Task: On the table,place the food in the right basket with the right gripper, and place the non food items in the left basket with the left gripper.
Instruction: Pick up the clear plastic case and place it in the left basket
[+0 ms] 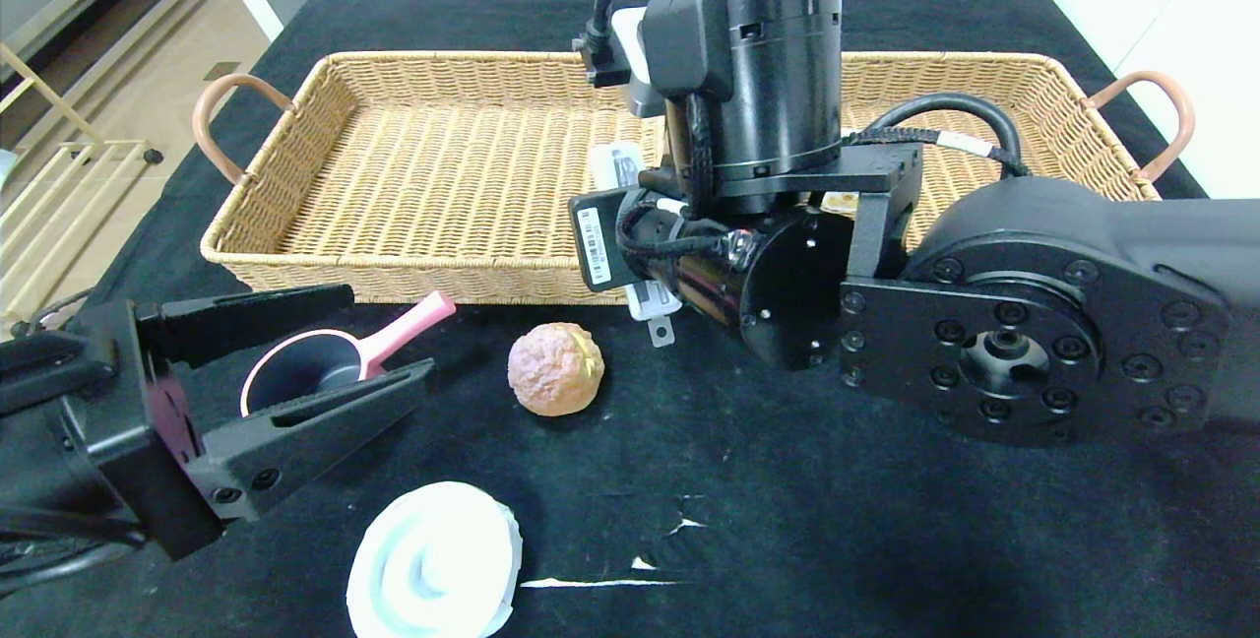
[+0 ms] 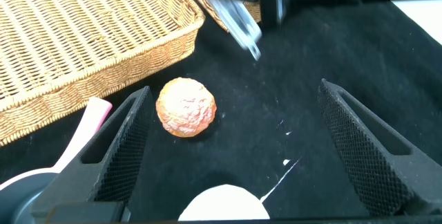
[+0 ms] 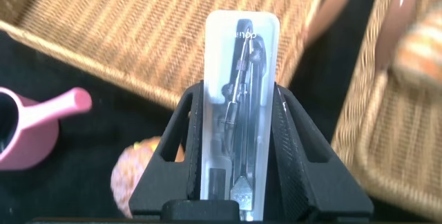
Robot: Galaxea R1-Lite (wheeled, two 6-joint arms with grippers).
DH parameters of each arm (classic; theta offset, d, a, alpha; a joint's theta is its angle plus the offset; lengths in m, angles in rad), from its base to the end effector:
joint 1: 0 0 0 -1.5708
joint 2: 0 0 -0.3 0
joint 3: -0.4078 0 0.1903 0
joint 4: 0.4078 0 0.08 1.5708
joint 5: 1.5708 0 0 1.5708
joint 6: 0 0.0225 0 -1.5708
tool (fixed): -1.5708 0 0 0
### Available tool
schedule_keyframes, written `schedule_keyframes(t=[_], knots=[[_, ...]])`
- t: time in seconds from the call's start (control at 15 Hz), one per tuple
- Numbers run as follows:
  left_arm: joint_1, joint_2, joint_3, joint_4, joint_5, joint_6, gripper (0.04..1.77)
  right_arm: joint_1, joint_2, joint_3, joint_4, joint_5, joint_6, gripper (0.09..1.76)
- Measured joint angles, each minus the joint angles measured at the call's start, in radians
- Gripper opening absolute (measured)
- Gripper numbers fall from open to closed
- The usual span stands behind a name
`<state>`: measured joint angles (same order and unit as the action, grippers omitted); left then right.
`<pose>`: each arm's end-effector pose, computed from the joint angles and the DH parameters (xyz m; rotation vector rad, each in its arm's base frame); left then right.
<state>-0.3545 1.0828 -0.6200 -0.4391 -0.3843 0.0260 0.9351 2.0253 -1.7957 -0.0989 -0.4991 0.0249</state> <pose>0.1379 -0.0600 0.2521 0.0244 0.0146 -0.7390 0.2568 0.3299 0.2903 -0.0621 0.1047 0.4340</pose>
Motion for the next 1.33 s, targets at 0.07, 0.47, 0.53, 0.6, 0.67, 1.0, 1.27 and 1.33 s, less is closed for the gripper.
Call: schedule_keyframes(t=[0.07,0.47,0.53,0.6,0.67,1.0,1.27,1.33], knots=[[0.0,0.0,0.0,0.0,0.0,0.0,1.72,-0.006,0.0,0.0,-0.019,0.031,-0.015,0.69],[0.0,0.001,0.0,0.0,0.0,0.0,1.72,-0.038,0.035,-0.003,-0.266,0.19,-0.173,0.69],[0.0,0.002,0.0,0.0,0.0,0.0,1.72,-0.047,0.047,-0.003,-0.301,0.201,-0.195,0.69],[0.0,0.003,0.0,0.0,0.0,0.0,1.72,-0.053,0.061,-0.003,-0.348,0.211,-0.213,0.69],[0.0,0.003,0.0,0.0,0.0,0.0,1.72,-0.057,0.074,-0.005,-0.384,0.218,-0.236,0.69],[-0.001,0.006,0.003,0.0,0.0,0.001,1.72,-0.061,0.127,-0.05,-0.406,0.219,-0.31,0.69],[0.0,0.006,0.002,-0.006,0.0,0.001,1.72,-0.075,0.156,-0.062,-0.445,0.217,-0.329,0.69],[0.0,0.006,0.002,-0.006,0.0,0.001,1.72,-0.077,0.159,-0.066,-0.446,0.217,-0.328,0.69]])
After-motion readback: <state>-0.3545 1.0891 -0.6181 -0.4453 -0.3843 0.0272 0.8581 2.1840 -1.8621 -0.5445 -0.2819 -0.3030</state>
